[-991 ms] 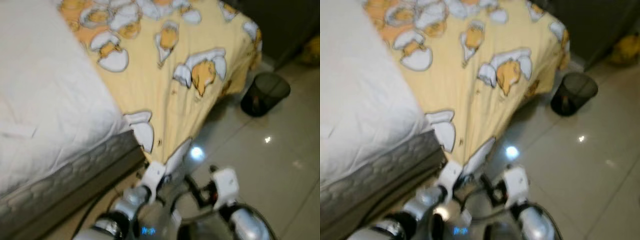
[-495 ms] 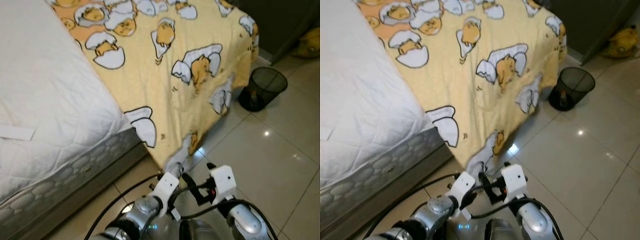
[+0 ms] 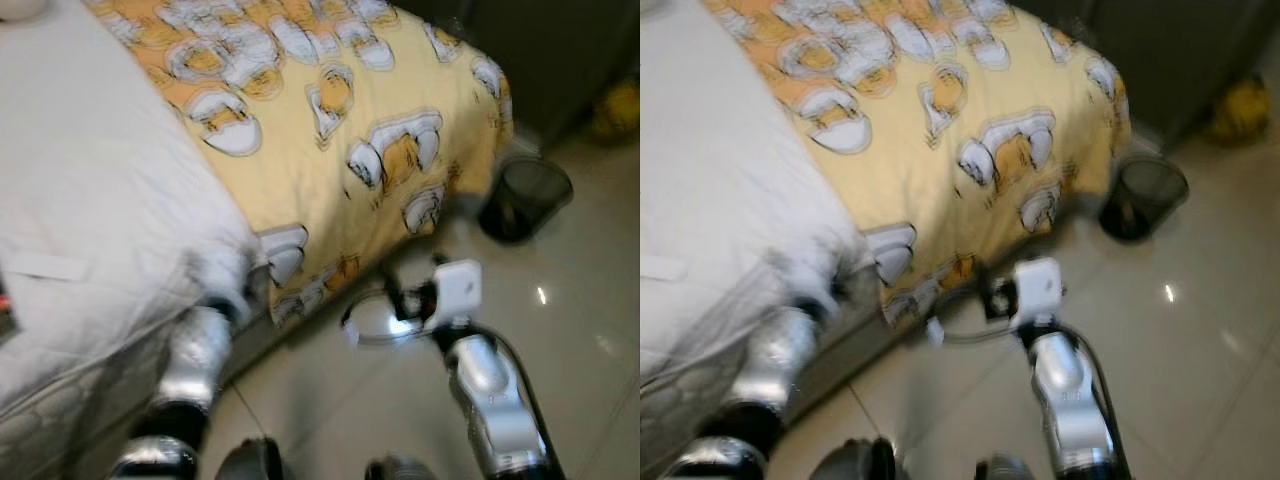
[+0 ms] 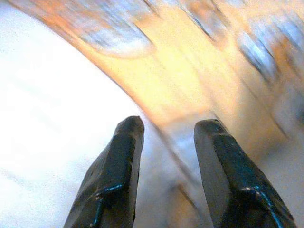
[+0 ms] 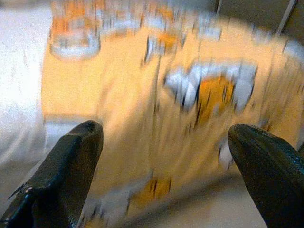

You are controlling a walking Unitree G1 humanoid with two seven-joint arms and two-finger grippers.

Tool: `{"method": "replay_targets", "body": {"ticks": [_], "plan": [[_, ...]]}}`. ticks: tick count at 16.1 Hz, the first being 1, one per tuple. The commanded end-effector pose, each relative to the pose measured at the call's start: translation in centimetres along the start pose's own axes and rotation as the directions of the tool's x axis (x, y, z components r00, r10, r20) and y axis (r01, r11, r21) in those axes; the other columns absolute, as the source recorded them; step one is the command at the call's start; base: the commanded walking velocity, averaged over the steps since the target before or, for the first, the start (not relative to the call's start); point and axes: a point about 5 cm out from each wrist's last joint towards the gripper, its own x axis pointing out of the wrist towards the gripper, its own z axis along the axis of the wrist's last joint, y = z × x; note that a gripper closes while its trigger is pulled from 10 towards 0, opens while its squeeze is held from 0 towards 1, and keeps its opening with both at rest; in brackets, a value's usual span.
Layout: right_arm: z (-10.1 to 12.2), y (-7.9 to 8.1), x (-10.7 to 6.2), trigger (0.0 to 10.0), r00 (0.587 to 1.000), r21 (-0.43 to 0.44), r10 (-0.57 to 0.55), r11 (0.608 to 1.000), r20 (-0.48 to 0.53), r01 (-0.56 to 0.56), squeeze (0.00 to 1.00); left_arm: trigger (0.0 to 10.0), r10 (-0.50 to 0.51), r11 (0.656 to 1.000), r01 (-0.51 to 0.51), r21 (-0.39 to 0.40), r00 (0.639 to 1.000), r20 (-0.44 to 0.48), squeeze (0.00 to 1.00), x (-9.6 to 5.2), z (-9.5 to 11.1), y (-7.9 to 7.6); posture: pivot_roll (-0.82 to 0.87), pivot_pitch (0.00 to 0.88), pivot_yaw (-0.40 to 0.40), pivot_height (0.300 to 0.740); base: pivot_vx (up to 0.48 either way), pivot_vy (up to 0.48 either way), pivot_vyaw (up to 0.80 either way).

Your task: Clean up the room

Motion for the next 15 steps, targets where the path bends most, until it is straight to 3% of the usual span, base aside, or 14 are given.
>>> {"method": "replay_targets", "body": {"ticks": [1,2,4,5,6,7,8,9,10,11,15], "plan": [[-0.6,-0.1,0.0,10.0,1.000,0.014,-0.016,1.000,-0.017,0.016,0.00,10.0,0.026,0.999,-0.027,-0.030,0.999,-0.038,1.00,-0.2,-0.6,-0.2,-0.05,0.000,-0.005,0.740,0.000,0.000,0.00],[-0.4,-0.2,1.1,10.0,1.000,0.021,-0.017,1.000,-0.003,0.017,0.00,10.0,0.152,0.982,-0.153,-0.110,0.988,-0.019,1.00,1.2,0.9,1.6,-0.03,0.000,-0.006,0.740,0.000,0.000,0.00],[-1.2,-0.4,0.9,10.0,0.998,0.045,-0.060,0.997,-0.031,0.062,0.00,10.0,0.193,0.970,-0.194,-0.149,0.981,-0.019,1.00,0.7,1.0,2.6,-0.03,0.000,0.002,0.740,0.000,0.000,0.00],[-1.5,-0.7,0.3,10.0,0.995,0.056,-0.093,0.994,-0.041,0.096,0.00,10.0,0.188,0.974,-0.186,-0.132,0.982,0.001,1.00,-0.5,1.0,3.0,-0.04,0.000,0.006,0.740,0.000,0.000,0.00],[-1.9,-1.2,-1.3,10.0,0.989,0.048,-0.140,0.989,-0.046,0.143,0.00,10.0,0.177,0.984,-0.176,-0.039,0.984,0.025,0.05,-3.7,0.8,3.8,-0.04,0.000,0.010,0.740,0.000,0.000,0.00],[-2.5,-1.5,-2.6,10.0,0.985,0.021,-0.159,0.987,-0.066,0.160,0.00,10.0,0.178,0.984,-0.178,-0.005,0.984,-0.006,0.00,-6.1,-0.1,4.2,-0.04,0.000,0.012,0.740,0.000,-0.480,0.76],[-2.9,-1.7,-2.7,10.0,0.982,0.017,-0.167,0.985,-0.082,0.169,0.00,10.0,0.182,0.982,-0.183,-0.039,0.983,-0.040,0.00,-6.4,-0.7,4.0,-0.04,0.000,0.013,0.740,0.000,-0.480,0.76],[-3.0,-1.8,-2.5,10.0,0.982,0.022,-0.170,0.985,-0.087,0.173,0.00,10.0,0.182,0.981,-0.184,-0.057,0.982,-0.051,0.00,-6.1,-0.9,3.8,-0.04,0.000,0.013,0.740,0.000,-0.480,0.74],[-2.7,-1.6,-1.1,10.0,0.987,0.027,-0.147,0.988,-0.072,0.149,0.00,10.0,0.171,0.980,-0.174,-0.100,0.984,-0.043,0.00,-4.9,-0.6,2.8,-0.04,0.000,0.011,0.740,0.000,-0.480,0.73],[-2.3,-1.6,-0.2,10.0,0.990,0.021,-0.129,0.991,-0.055,0.130,0.00,10.0,0.175,0.978,-0.179,-0.107,0.984,-0.041,0.00,-4.7,0.0,2.7,-0.04,0.000,0.010,0.740,0.000,-0.480,0.71],[-2.5,-2.0,0.6,10.0,0.991,0.016,-0.107,0.994,-0.074,0.109,0.00,10.0,0.254,0.964,-0.261,-0.051,0.961,-0.107,0.00,-5.8,-0.6,3.9,-0.02,0.000,0.001,0.740,0.000,-0.441,0.68]]}}
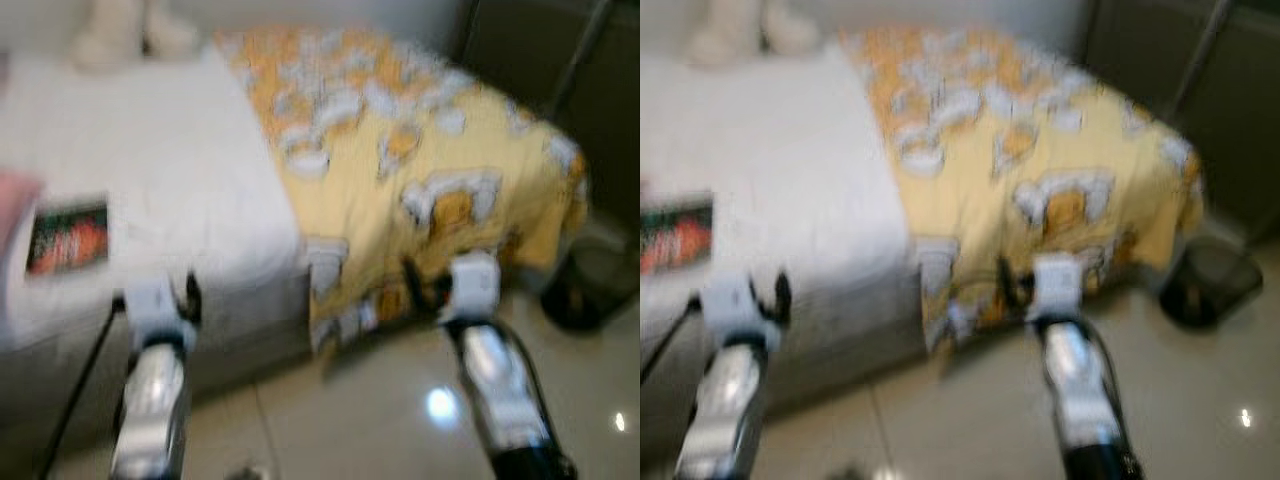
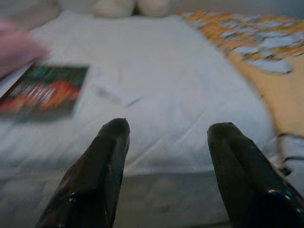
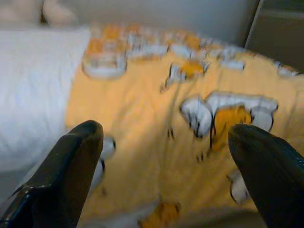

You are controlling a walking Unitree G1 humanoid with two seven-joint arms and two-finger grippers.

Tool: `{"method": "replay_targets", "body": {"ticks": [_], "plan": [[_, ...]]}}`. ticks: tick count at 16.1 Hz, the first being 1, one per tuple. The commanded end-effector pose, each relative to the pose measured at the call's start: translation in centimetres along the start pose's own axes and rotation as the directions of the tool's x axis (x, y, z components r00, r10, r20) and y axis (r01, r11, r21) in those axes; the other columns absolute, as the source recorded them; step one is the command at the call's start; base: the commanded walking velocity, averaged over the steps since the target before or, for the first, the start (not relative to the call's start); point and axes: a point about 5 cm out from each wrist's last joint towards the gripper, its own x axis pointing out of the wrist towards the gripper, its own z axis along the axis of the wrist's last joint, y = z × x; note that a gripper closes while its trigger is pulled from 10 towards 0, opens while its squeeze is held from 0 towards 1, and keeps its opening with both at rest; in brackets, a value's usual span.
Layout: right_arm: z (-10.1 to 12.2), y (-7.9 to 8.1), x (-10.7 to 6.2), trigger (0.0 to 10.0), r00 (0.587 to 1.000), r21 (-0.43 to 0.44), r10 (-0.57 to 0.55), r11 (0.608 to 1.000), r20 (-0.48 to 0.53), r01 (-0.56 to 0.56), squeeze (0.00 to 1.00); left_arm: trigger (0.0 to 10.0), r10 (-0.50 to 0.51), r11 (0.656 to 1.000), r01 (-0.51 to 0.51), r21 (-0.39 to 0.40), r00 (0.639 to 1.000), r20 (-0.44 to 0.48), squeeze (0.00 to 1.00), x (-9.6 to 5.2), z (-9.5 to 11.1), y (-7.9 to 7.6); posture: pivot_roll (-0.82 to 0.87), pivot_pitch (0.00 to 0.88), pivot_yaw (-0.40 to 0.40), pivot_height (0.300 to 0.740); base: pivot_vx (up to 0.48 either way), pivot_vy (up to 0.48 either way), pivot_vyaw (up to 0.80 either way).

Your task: Clean up the room

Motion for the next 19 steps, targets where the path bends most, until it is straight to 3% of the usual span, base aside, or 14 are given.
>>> {"method": "replay_targets", "body": {"ticks": [1,3,6,9,12,13,17,19], "plan": [[-0.1,1.1,0.4,10.0,0.999,0.030,0.036,0.999,-0.003,-0.036,0.00,10.0,0.048,0.998,-0.048,0.032,0.999,-0.017,0.00,0.1,-0.1,0.9,-0.02,0.000,0.003,0.740,0.000,0.000,0.61],[-0.2,2.3,0.6,10.0,0.997,0.044,0.081,0.996,0.002,-0.081,0.00,10.0,0.061,0.997,-0.060,0.055,0.998,-0.015,0.00,0.4,0.1,1.4,-0.01,0.000,0.006,0.740,0.000,0.000,0.61],[-0.1,3.4,0.3,10.0,0.991,0.032,0.133,0.990,0.027,-0.134,0.00,10.0,0.000,0.999,0.000,0.049,1.000,0.002,0.00,0.0,0.7,0.6,-0.02,0.000,0.010,0.740,0.000,-0.317,0.59],[0.2,2.9,0.0,10.0,0.991,0.027,0.126,0.992,0.054,-0.127,0.00,10.0,-0.068,0.998,0.067,0.013,0.992,0.105,0.00,0.0,2.5,-0.6,-0.04,0.000,0.014,0.740,0.000,-0.461,0.57],[0.8,2.4,0.3,10.0,0.989,0.020,0.121,0.992,0.082,-0.123,0.00,10.0,-0.126,0.992,0.127,0.008,0.980,0.151,0.00,0.1,3.7,-2.1,-0.07,0.000,0.019,0.740,0.000,-0.441,0.55],[0.9,2.3,0.5,10.0,0.990,0.026,0.120,0.992,0.080,-0.122,0.00,10.0,-0.141,0.988,0.148,-0.034,0.977,0.160,0.00,0.2,3.9,-2.6,-0.06,0.000,0.018,0.740,0.000,0.000,0.56],[0.6,2.5,0.8,10.0,0.989,0.058,0.133,0.989,0.057,-0.136,0.00,10.0,-0.106,0.994,0.107,-0.001,0.990,0.095,0.00,0.5,2.9,-2.1,-0.04,0.000,0.019,0.740,0.000,-0.240,0.54],[0.4,2.9,0.8,10.0,0.989,0.071,0.138,0.987,0.055,-0.141,0.00,10.0,-0.072,0.993,0.072,0.097,0.997,0.003,0.00,0.7,1.1,-1.5,-0.04,0.000,0.017,0.740,0.000,0.000,0.52]]}}
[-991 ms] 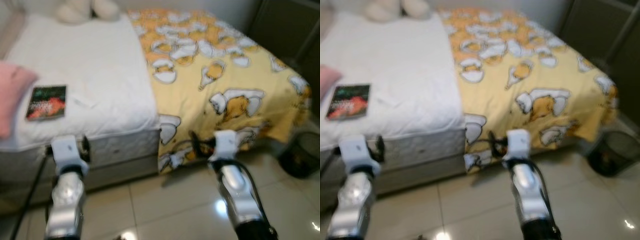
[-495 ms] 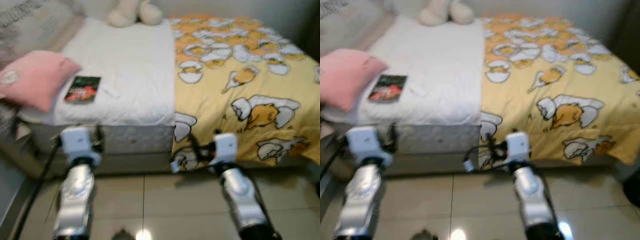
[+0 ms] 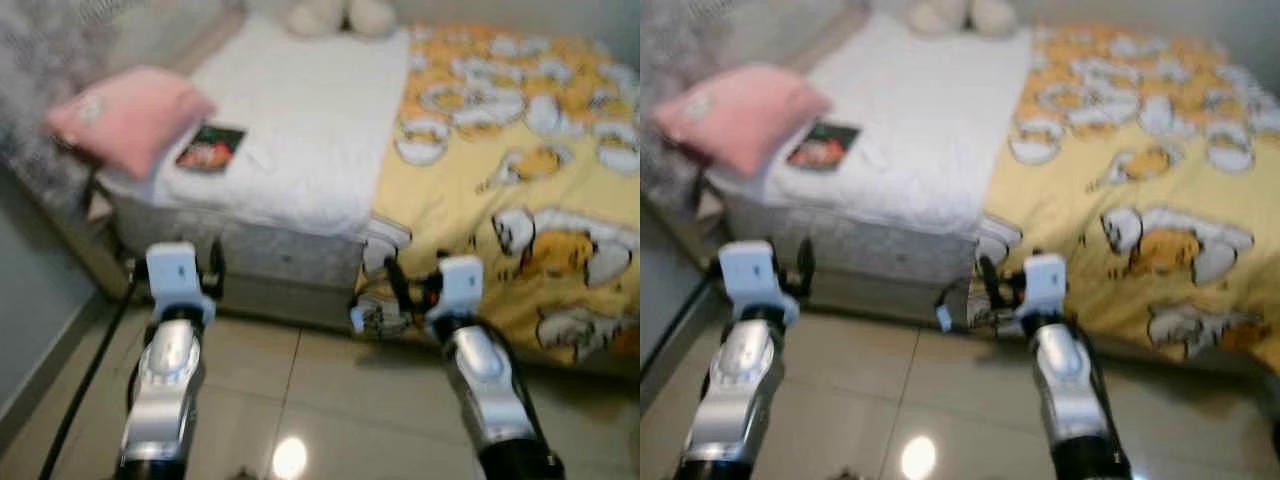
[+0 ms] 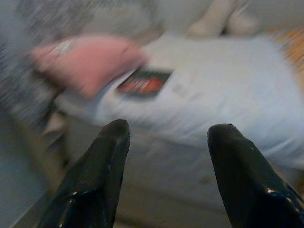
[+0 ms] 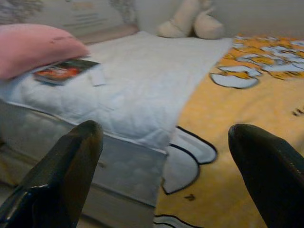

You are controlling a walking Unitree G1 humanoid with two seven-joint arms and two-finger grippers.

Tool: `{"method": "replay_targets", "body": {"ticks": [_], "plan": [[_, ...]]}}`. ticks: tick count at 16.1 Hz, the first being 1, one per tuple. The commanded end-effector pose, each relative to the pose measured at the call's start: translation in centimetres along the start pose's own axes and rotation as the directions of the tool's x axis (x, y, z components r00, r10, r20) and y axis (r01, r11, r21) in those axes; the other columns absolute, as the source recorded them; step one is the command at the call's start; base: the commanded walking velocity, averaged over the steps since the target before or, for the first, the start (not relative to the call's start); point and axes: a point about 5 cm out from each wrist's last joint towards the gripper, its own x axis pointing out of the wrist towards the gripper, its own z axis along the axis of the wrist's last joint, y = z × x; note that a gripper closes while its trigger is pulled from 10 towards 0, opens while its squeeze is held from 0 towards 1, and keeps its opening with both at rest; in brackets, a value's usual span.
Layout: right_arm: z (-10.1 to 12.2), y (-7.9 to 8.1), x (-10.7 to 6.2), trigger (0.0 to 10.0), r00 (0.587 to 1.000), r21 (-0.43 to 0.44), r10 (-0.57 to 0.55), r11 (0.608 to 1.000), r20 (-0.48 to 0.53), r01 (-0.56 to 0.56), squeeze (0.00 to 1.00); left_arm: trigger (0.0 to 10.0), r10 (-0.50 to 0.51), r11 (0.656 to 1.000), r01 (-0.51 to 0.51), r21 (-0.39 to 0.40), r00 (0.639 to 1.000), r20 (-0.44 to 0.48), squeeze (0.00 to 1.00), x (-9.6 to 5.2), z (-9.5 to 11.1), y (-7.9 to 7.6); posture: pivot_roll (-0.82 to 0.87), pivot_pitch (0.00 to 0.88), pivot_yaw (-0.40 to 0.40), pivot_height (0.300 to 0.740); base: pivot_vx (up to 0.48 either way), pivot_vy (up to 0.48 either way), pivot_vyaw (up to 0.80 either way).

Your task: Clean up the room

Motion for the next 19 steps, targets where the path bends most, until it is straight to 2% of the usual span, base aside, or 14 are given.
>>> {"method": "replay_targets", "body": {"ticks": [1,3,6,7,8,9,10,11,12,13,15,17,19], "plan": [[-0.1,0.3,0.1,10.0,1.000,0.017,0.008,1.000,-0.006,-0.008,0.00,10.0,0.016,0.999,-0.015,0.030,0.999,-0.044,0.00,0.1,-0.8,0.3,-0.04,0.000,0.013,0.740,0.000,0.000,0.52],[-0.3,0.2,0.0,10.0,1.000,0.015,0.010,1.000,-0.017,-0.009,0.00,10.0,-0.024,1.000,0.024,-0.009,1.000,-0.015,0.00,0.6,-0.2,-0.1,-0.04,0.000,0.019,0.740,0.000,0.000,0.51],[-0.8,0.0,-0.5,10.0,0.999,0.052,-0.013,0.999,-0.033,0.015,0.00,10.0,-0.115,0.993,0.116,0.007,0.993,-0.029,0.00,0.1,-0.6,-1.0,-0.05,0.000,0.027,0.740,0.000,0.000,0.50],[-1.5,-0.1,-3.0,10.0,0.998,0.038,0.013,0.999,-0.063,-0.011,0.00,10.0,-0.247,0.968,0.250,0.002,0.960,-0.131,0.00,-2.4,-2.6,-0.8,-0.05,0.000,0.025,0.740,0.000,0.000,0.49],[-2.1,-0.3,-4.3,10.0,0.996,0.026,0.021,0.999,-0.087,-0.019,0.00,10.0,-0.312,0.948,0.319,0.008,0.931,-0.189,0.00,-3.9,-3.8,-0.8,-0.06,0.000,0.026,0.740,0.000,0.000,0.47],[-2.8,-0.9,-5.8,10.0,0.992,0.019,-0.001,1.000,-0.128,0.003,0.00,10.0,-0.337,0.939,0.341,-0.029,0.905,-0.259,0.00,-5.4,-5.3,-0.2,-0.06,0.000,0.029,0.740,0.000,0.000,0.47],[-3.0,-1.3,-6.0,10.0,0.990,0.020,-0.024,0.999,-0.140,0.027,0.00,10.0,-0.313,0.950,0.302,-0.082,0.916,-0.251,0.00,-5.2,-5.1,0.1,-0.06,0.000,0.028,0.740,0.000,0.000,0.47],[-3.0,-1.6,-5.5,10.0,0.991,0.014,-0.031,0.999,-0.131,0.033,0.00,10.0,-0.260,0.964,0.245,-0.101,0.950,-0.173,0.00,-3.6,-3.7,0.3,-0.06,0.000,0.028,0.740,0.000,0.000,0.47],[-2.8,-1.7,-5.0,10.0,0.992,0.007,-0.020,1.000,-0.122,0.021,0.00,10.0,-0.226,0.972,0.216,-0.087,0.966,-0.129,0.00,-2.9,-2.9,0.3,-0.06,0.000,0.028,0.740,0.262,-0.398,0.46],[-2.3,-1.4,-3.8,10.0,0.994,0.002,0.004,1.000,-0.108,-0.004,0.00,10.0,-0.199,0.978,0.193,-0.080,0.977,-0.076,0.00,-2.3,-1.8,0.2,-0.06,0.000,0.020,0.740,0.259,-0.401,0.47],[-2.2,-1.5,-3.6,10.0,0.994,0.023,0.007,1.000,-0.113,-0.005,0.00,10.0,-0.239,0.970,0.235,-0.059,0.968,-0.080,0.00,-3.4,-2.0,-0.1,-0.04,0.000,0.009,0.740,0.000,-0.414,0.47],[-3.0,-1.5,-4.4,10.0,0.988,0.015,0.032,0.999,-0.154,-0.030,0.00,10.0,-0.279,0.960,0.273,-0.057,0.952,-0.126,0.00,-4.7,-3.1,0.0,-0.03,0.000,-0.001,0.740,0.000,-0.416,0.47],[-3.3,-1.5,-4.7,10.0,0.986,0.017,0.032,0.999,-0.165,-0.029,0.00,10.0,-0.282,0.959,0.279,-0.043,0.953,-0.110,0.00,-4.6,-2.9,-0.2,-0.03,0.000,-0.005,0.740,0.000,-0.427,0.47]]}}
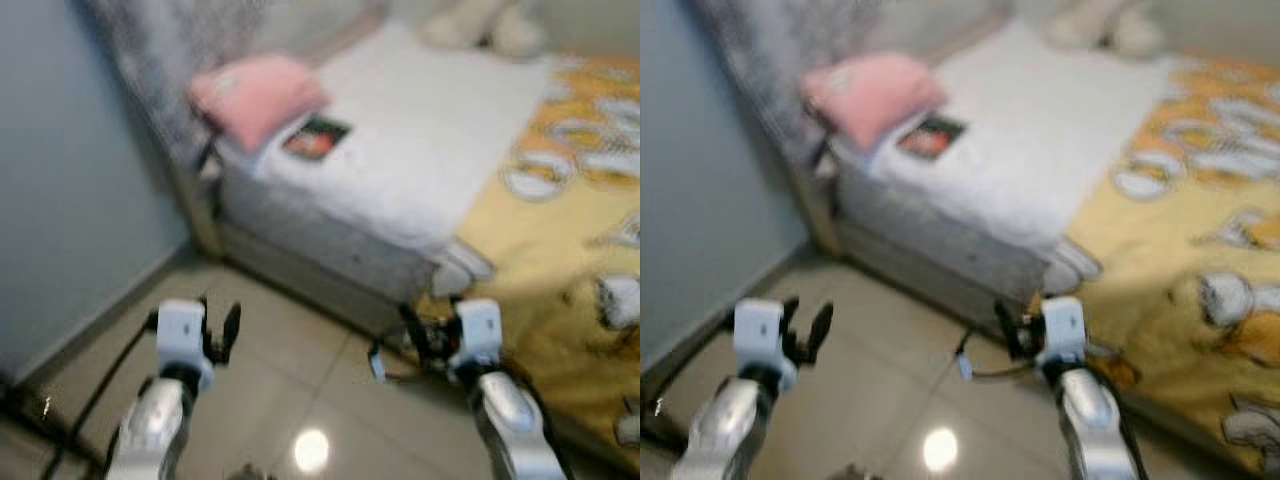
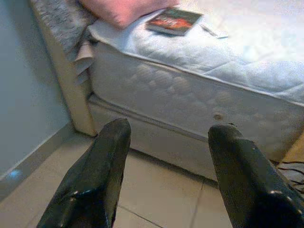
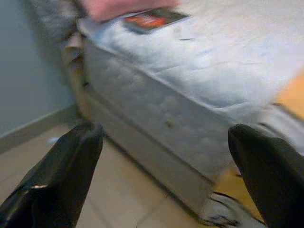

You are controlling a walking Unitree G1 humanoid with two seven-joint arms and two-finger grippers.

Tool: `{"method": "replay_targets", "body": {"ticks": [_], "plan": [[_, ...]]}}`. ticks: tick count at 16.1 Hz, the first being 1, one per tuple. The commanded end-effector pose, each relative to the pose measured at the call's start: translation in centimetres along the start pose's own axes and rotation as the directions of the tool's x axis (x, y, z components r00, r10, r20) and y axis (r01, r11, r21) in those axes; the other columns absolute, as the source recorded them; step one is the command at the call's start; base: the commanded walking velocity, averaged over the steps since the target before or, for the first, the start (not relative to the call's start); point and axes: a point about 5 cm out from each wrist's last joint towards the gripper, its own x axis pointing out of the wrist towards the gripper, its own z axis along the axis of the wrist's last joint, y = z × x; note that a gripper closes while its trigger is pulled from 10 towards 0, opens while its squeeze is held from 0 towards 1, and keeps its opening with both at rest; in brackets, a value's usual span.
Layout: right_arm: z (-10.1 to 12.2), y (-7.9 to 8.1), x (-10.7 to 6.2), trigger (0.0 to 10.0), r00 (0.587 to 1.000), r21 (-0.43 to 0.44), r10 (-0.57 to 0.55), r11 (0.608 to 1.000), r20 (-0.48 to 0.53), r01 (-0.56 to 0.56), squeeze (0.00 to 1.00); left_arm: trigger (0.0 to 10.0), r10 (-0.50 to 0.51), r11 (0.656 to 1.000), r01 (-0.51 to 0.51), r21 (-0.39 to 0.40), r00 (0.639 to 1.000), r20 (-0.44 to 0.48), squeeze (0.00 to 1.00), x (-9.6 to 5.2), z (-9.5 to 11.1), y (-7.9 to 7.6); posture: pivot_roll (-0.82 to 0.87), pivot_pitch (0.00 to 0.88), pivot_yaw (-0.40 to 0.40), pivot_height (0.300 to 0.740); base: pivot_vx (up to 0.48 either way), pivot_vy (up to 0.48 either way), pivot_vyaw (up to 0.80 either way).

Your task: Clean up the room

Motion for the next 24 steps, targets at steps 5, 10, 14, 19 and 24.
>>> {"method": "replay_targets", "body": {"ticks": [5,10,14,19,24], "plan": [[0.6,0.3,1.6,10.0,1.000,-0.002,0.019,1.000,0.011,-0.019,0.00,10.0,0.080,0.996,-0.080,0.032,0.997,-0.010,0.00,1.7,0.3,0.2,-0.01,0.000,-0.005,0.740,0.000,-0.320,0.47],[1.2,0.5,2.6,10.0,0.999,-0.027,0.047,0.999,0.023,-0.047,0.00,10.0,0.125,0.992,-0.126,0.001,0.991,0.038,0.00,2.6,1.5,0.5,-0.01,0.000,-0.010,0.740,0.058,0.000,0.47],[0.9,0.2,2.7,10.0,1.000,-0.010,0.024,1.000,0.010,-0.024,0.00,10.0,0.163,0.987,-0.162,-0.023,0.985,0.060,0.00,2.5,2.2,0.6,0.00,0.000,-0.003,0.740,0.480,0.000,0.46],[0.7,0.4,2.5,10.0,1.000,-0.010,0.024,1.000,-0.003,-0.025,0.00,10.0,0.159,0.987,-0.159,-0.018,0.986,0.049,0.00,2.3,2.0,0.1,0.00,0.000,-0.029,0.740,0.379,0.000,0.38],[1.3,-0.2,3.3,10.0,0.999,-0.019,0.046,0.999,-0.012,-0.046,0.00,10.0,0.212,0.976,-0.208,-0.057,0.975,0.069,0.00,2.7,2.4,0.8,0.03,0.000,-0.055,0.740,0.000,0.000,0.61]]}}
